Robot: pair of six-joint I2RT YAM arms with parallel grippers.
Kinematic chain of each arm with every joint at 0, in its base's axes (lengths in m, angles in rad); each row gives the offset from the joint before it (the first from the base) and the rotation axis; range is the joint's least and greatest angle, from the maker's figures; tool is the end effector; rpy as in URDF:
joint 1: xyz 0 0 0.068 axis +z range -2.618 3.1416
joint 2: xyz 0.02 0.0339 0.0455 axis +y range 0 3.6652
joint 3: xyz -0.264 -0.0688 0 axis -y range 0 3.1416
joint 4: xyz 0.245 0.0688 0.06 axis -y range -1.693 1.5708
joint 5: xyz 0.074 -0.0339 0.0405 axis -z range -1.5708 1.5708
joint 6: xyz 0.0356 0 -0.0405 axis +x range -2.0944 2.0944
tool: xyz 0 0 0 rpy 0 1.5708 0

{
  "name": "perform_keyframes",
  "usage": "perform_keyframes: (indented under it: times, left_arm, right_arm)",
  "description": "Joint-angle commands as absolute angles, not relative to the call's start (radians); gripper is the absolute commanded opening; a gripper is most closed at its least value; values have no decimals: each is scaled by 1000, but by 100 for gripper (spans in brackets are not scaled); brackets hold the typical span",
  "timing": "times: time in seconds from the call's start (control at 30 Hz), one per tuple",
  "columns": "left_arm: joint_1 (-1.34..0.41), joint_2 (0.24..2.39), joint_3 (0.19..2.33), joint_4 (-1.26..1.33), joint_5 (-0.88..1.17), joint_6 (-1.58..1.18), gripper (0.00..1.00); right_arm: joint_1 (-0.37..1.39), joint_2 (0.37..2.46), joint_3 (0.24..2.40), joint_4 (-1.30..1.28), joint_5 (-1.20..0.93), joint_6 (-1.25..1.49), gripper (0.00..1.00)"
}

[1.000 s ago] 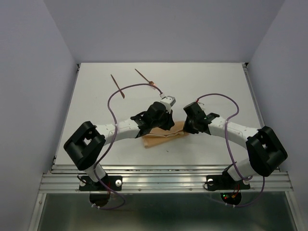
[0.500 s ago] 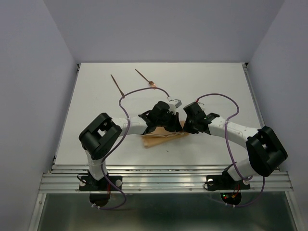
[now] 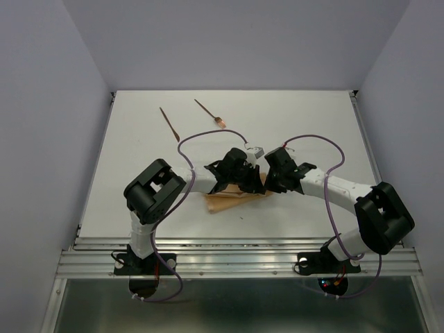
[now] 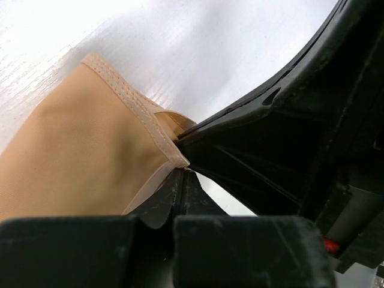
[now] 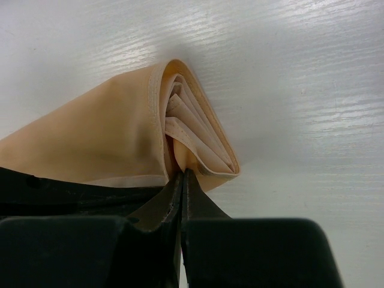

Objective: Fold the napkin into a case and place the utensils inside

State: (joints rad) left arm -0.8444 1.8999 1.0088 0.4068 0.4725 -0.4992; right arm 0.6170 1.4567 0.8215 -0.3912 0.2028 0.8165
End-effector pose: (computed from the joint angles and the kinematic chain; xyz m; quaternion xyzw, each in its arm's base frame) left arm 0.2532 -0.3094 0.1613 0.2621 0.7991 -0.4696 0.2686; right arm 0.2318 0.1557 0.1856 0.1225 0.9508 0.1022 0.2657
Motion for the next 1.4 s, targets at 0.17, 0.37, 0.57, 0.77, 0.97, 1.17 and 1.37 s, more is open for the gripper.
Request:
perform_keyframes:
  times: [0.17,0.37,0.57,0.77,0.97,1.17,1.37]
  left_arm:
    - [-848,1904,1066,442,454,-502,0]
    - [-848,1916,1071,445,417,-515,0]
    - [-847,1924,1071,449,400,-523,0]
    - [-847,1891,1055,465,408,-535,0]
    - [-844,1833,1037,463,411,-535,0]
    - [-844,1804,1023,463,454,-548,0]
    - [-836,1782,1006,442,423,-538,0]
  right_arm:
    - [630,1416,838,-385,218,815,1]
    - [630,1414,835,-387,216,807,1]
    - [630,1413,822,-387,213,804,1]
    - [630,1410,816,-390,212,804,1]
    - [630,1410,816,-388,213,805,1]
    - [630,1411,816,-388,213,805,1]
    - [630,1411,816,-390,215,805,1]
